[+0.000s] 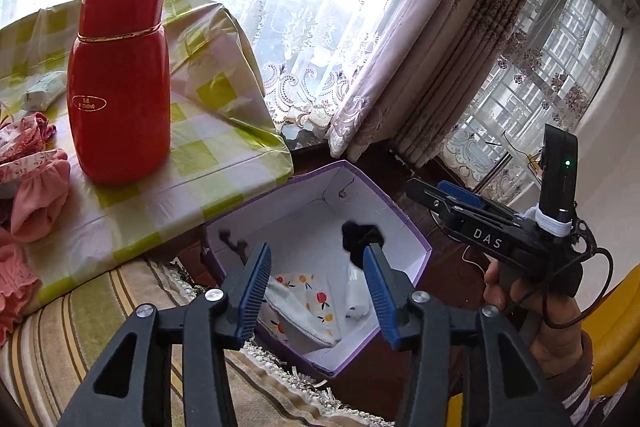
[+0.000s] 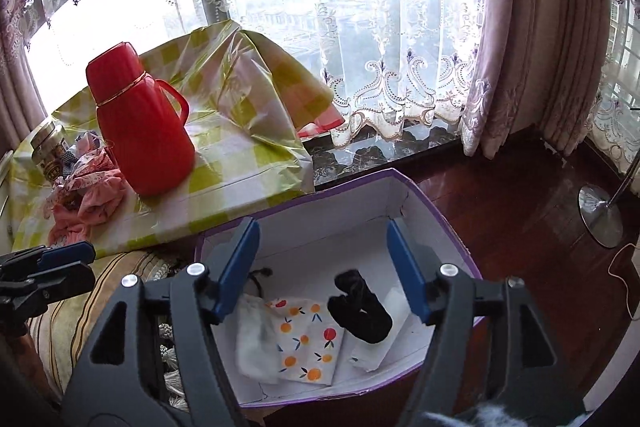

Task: Organize soft objects
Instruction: 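Carry the black cloth and grey pouch into the box and release both, then move both open tools back toward the clothes pile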

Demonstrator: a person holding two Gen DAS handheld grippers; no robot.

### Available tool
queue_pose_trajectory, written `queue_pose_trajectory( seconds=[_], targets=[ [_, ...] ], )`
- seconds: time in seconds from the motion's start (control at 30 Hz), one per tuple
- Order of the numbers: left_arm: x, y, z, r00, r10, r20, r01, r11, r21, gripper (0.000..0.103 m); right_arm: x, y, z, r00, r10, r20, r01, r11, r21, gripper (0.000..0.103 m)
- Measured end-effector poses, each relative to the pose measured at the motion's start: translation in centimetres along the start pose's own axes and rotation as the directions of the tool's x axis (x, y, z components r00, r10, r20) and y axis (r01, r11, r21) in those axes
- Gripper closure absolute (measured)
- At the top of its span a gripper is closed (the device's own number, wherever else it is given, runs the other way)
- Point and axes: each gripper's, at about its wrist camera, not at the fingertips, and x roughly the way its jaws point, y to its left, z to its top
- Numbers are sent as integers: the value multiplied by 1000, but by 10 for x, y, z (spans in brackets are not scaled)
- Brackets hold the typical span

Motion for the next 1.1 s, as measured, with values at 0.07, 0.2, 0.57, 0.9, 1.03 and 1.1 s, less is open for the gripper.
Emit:
queue_pose_trajectory(
  seconds=[0.07, 0.2, 0.57, 0.9, 1.03, 1.1],
  targets=[
    [-2, 5, -1, 1000, 7, 1, -7, 1000, -13, 52, 2, 1, 0, 1000, 9, -6, -9, 1000, 0, 33],
    [-6, 15, -5, 999, 32, 5, -32, 999, -39, 52, 3, 11, -2, 999, 40, -11, -40, 999, -25, 33],
    [-33, 63, -16, 993, 114, 43, -108, 986, -130, 51, 1, 62, -7, 993, 113, -32, -117, 983, -143, 33],
    [-78, 130, -38, 970, 231, 72, -200, 933, -299, 51, 1, 108, -12, 979, 186, -82, -200, 954, -224, 33],
    [-101, 161, -51, 953, 292, 75, -241, 887, -395, 51, 2, 126, -13, 973, 209, -99, -227, 942, -248, 33],
    [-112, 177, -59, 945, 318, 71, -255, 856, -450, 51, 3, 134, -14, 971, 215, -109, -236, 936, -261, 33]
  ],
)
